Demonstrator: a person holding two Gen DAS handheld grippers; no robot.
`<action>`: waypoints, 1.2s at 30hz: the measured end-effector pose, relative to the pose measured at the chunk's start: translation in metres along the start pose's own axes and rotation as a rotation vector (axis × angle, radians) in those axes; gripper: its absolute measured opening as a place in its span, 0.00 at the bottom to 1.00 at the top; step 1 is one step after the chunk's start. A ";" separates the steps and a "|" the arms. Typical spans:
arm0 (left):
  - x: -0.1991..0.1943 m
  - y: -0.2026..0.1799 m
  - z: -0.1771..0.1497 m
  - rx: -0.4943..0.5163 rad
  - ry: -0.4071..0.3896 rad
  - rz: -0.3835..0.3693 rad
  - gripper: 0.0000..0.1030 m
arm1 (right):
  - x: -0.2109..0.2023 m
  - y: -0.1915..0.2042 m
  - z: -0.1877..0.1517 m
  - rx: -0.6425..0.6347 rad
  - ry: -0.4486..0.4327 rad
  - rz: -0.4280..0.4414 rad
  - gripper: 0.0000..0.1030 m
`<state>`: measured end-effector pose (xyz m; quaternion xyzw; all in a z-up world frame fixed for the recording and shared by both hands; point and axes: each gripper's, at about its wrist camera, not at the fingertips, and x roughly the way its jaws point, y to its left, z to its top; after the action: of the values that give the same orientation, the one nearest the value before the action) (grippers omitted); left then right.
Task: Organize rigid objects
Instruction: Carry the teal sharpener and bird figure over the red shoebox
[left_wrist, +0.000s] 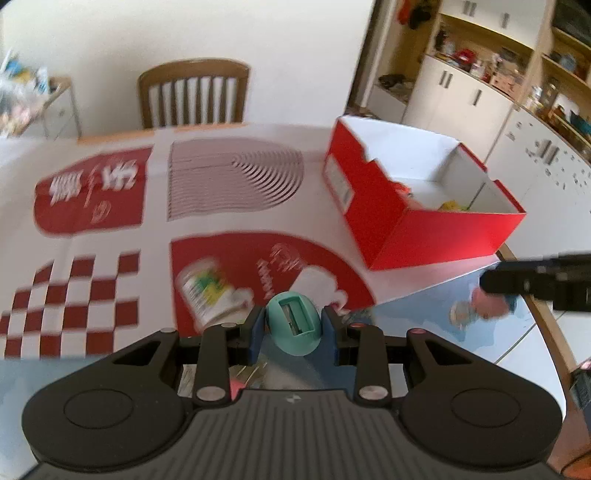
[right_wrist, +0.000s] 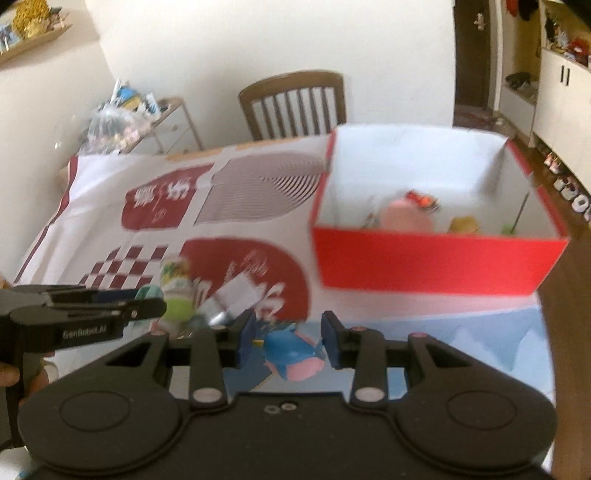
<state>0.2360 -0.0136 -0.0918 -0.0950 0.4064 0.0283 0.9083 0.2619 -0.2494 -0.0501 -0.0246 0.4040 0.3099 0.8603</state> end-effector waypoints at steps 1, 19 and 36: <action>0.001 -0.006 0.005 0.013 -0.003 -0.004 0.32 | -0.002 -0.005 0.005 -0.001 -0.010 -0.006 0.37; 0.042 -0.096 0.093 0.175 -0.022 -0.013 0.32 | -0.011 -0.089 0.084 0.008 -0.143 -0.070 0.37; 0.133 -0.157 0.142 0.238 0.107 -0.021 0.32 | 0.054 -0.162 0.109 0.010 -0.090 -0.189 0.37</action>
<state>0.4492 -0.1428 -0.0750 0.0078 0.4537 -0.0346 0.8905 0.4511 -0.3202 -0.0492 -0.0442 0.3625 0.2262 0.9030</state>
